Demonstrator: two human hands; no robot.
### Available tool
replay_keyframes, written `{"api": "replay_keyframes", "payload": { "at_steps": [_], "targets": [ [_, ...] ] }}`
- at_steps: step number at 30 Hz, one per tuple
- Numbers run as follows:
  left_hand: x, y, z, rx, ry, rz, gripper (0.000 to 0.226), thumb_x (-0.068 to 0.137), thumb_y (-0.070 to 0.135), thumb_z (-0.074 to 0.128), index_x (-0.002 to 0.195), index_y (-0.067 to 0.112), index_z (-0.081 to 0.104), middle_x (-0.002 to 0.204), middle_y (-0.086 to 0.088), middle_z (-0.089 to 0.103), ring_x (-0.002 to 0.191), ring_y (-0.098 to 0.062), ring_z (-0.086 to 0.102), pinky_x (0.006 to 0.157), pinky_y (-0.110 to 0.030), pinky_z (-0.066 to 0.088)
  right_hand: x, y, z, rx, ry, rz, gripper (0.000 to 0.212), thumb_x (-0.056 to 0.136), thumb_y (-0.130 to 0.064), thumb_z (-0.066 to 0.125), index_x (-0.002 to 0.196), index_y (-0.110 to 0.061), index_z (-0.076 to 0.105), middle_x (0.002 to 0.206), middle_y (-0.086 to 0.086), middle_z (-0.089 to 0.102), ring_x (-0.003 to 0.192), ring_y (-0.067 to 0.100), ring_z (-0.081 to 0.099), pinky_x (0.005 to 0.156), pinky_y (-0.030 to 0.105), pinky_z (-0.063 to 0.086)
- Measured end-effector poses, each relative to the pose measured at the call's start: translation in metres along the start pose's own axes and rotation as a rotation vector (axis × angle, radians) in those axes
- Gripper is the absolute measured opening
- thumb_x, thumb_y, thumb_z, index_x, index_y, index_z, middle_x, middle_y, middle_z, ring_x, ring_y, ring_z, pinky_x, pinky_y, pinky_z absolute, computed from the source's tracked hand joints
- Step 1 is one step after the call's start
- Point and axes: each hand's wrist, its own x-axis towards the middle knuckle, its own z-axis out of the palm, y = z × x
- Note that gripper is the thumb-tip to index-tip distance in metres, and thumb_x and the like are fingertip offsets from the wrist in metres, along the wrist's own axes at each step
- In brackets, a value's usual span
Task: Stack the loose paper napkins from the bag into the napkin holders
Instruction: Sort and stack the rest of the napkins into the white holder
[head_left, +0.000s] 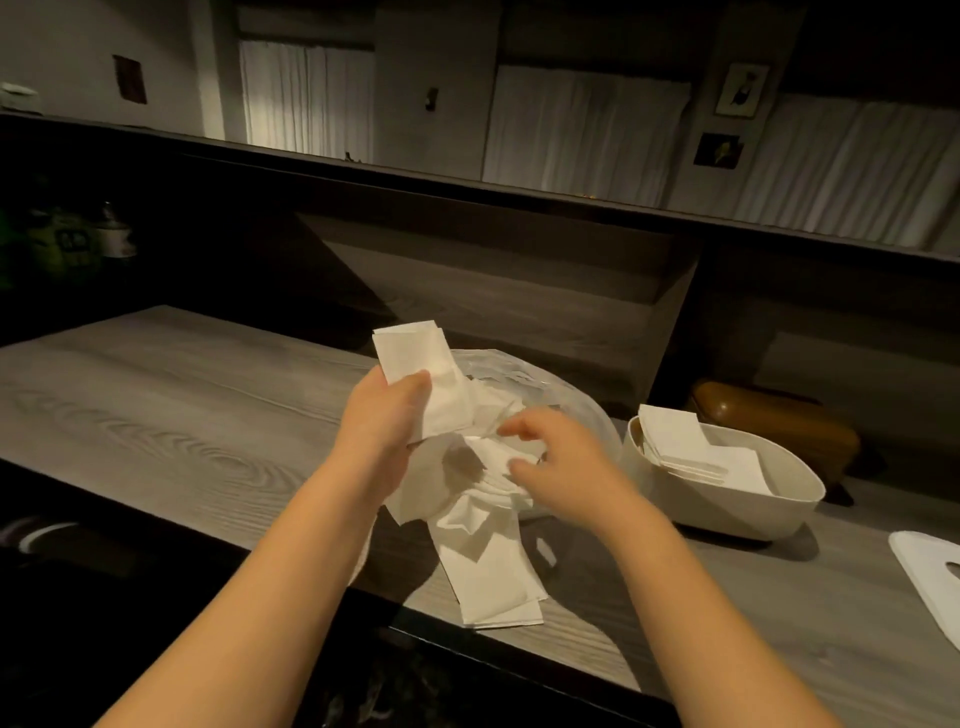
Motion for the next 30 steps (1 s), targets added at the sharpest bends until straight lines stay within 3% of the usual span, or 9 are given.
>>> {"api": "replay_keyframes", "payload": {
  "at_steps": [3,7,10,12,16,20,24,28,30],
  "targets": [
    [0.002,-0.001,-0.007,0.037,-0.004,0.023,0.019,0.100,0.019,0.050,0.119,0.025,0.048,0.104,0.000,0.057,0.093,-0.019,0.056,0.064,-0.030,0.044,-0.001,-0.006,0.017,-0.154,-0.157,-0.029,0.060,0.088,-0.036,0.065,0.142,-0.033,0.040,0.147,-0.009,0.040,0.131,0.015,0.044,0.103,0.030,0.041],
    [0.001,-0.002,-0.013,0.042,-0.009,0.004,0.013,0.100,0.015,0.049,0.110,0.023,0.052,0.098,0.000,0.056,0.090,-0.018,0.056,0.063,-0.029,0.045,0.006,-0.013,0.032,-0.405,-0.204,0.013,0.041,0.085,-0.032,0.062,0.123,-0.023,0.048,0.118,0.000,0.052,0.100,0.021,0.056,0.089,0.040,0.053],
    [0.001,-0.002,-0.017,0.052,-0.021,-0.018,0.020,0.100,0.013,0.048,0.118,0.022,0.049,0.098,0.000,0.057,0.089,-0.018,0.057,0.066,-0.030,0.049,0.016,-0.014,0.034,-0.450,-0.198,0.046,0.024,0.088,-0.025,0.055,0.111,-0.022,0.053,0.101,-0.001,0.058,0.091,0.021,0.058,0.083,0.040,0.051],
    [0.001,-0.001,-0.018,0.046,-0.024,-0.027,0.019,0.100,0.011,0.048,0.115,0.024,0.048,0.096,0.002,0.057,0.087,-0.016,0.057,0.064,-0.030,0.049,0.022,-0.012,0.026,-0.322,-0.198,0.072,0.010,0.092,-0.022,0.052,0.096,-0.023,0.061,0.092,-0.002,0.062,0.085,0.019,0.058,0.075,0.034,0.051],
    [0.005,0.000,-0.023,0.019,-0.011,-0.033,0.021,0.100,0.011,0.048,0.117,0.024,0.049,0.099,0.002,0.058,0.090,-0.017,0.058,0.065,-0.030,0.050,0.024,-0.008,-0.003,-0.162,-0.044,0.119,0.036,0.090,-0.002,0.044,0.062,-0.025,0.046,0.068,-0.004,0.050,0.070,0.017,0.049,0.055,0.022,0.032],
    [0.008,-0.002,-0.019,-0.008,0.033,-0.044,0.019,0.099,0.009,0.047,0.110,0.024,0.053,0.097,0.002,0.059,0.087,-0.016,0.059,0.062,-0.029,0.048,0.023,-0.004,-0.040,0.146,0.204,0.267,0.023,0.090,-0.001,0.045,0.084,-0.010,0.065,0.080,0.005,0.062,0.074,0.021,0.058,0.067,0.036,0.051],
    [0.006,-0.007,-0.001,0.022,-0.032,-0.043,0.028,0.097,0.006,0.043,0.118,0.019,0.055,0.098,-0.001,0.062,0.087,-0.019,0.061,0.066,-0.032,0.051,0.018,0.000,-0.070,0.379,0.175,0.420,0.018,0.095,-0.008,0.050,0.093,-0.013,0.067,0.093,0.005,0.064,0.083,0.020,0.059,0.071,0.035,0.054],
    [-0.002,-0.021,0.031,0.099,-0.178,-0.085,0.031,0.095,0.005,0.046,0.121,0.014,0.060,0.097,-0.007,0.065,0.089,-0.023,0.063,0.070,-0.034,0.053,-0.002,0.019,-0.087,1.037,0.086,0.524,0.016,0.092,-0.019,0.058,0.096,-0.012,0.071,0.093,0.009,0.074,0.090,0.023,0.068,0.071,0.035,0.054],
    [-0.010,-0.028,0.052,0.171,-0.235,-0.152,0.023,0.097,0.014,0.053,0.115,0.025,0.060,0.109,-0.006,0.063,0.099,-0.026,0.062,0.085,-0.041,0.056,-0.009,0.030,-0.085,1.095,0.054,0.580,0.017,0.088,-0.019,0.064,0.101,-0.010,0.072,0.092,0.012,0.075,0.084,0.024,0.072,0.066,0.037,0.060]
  ]
}}
